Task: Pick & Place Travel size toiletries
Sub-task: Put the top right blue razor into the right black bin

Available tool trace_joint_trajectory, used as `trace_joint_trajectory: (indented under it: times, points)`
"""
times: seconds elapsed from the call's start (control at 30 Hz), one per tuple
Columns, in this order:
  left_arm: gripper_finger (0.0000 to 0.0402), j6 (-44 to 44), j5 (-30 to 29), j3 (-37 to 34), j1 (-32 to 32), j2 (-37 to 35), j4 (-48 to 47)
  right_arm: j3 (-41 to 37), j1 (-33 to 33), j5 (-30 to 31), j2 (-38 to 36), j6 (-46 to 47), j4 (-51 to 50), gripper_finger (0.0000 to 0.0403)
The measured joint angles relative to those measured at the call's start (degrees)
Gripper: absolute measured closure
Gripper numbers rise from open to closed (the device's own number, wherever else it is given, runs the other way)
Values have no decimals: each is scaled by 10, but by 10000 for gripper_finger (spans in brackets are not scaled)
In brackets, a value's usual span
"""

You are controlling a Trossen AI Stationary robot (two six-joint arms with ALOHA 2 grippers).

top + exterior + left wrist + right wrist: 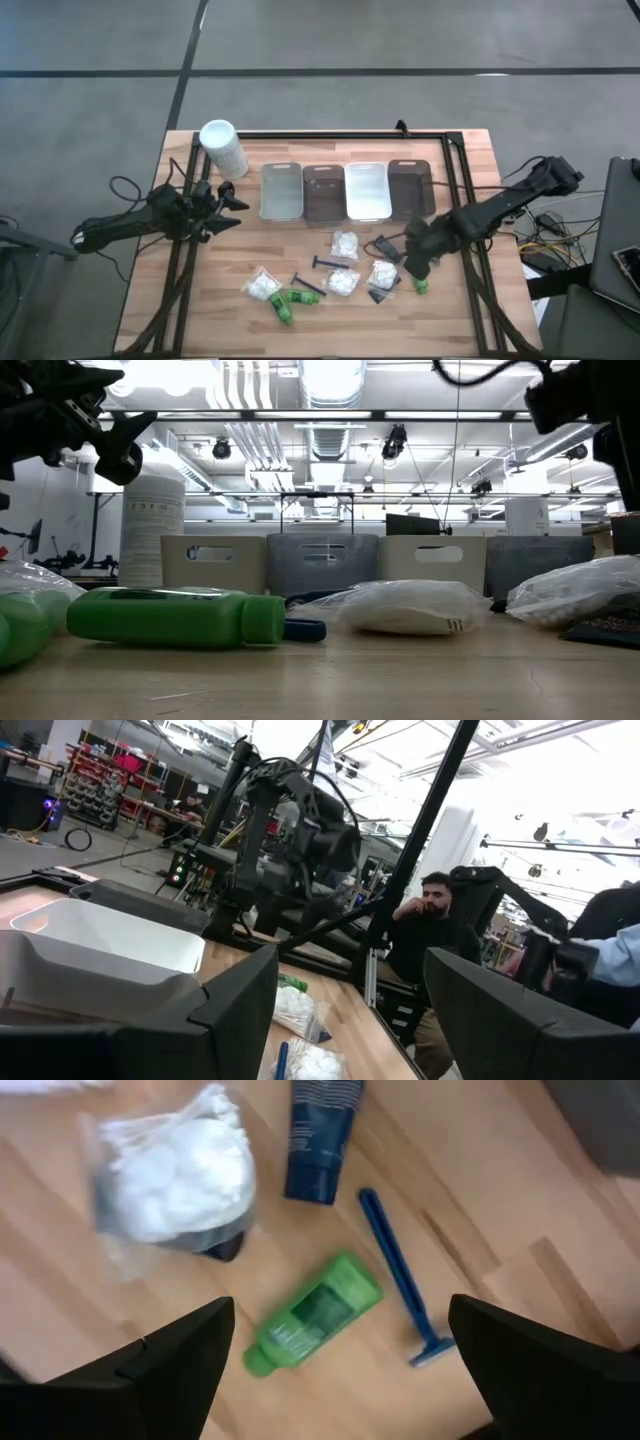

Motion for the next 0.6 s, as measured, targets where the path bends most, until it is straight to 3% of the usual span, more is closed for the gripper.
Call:
trace_joint_trajectory:
  times: [0.2,0.43,0.6]
  points:
    - [145,0,0,0,0,0,0,0,0,37,60,-35,-2,39]
    - [145,0,0,0,0,0,0,-9,-1,37,123,-89,2,39]
    - [145,0,0,0,0,0,0,-19,-4,18,157,-79,3,39]
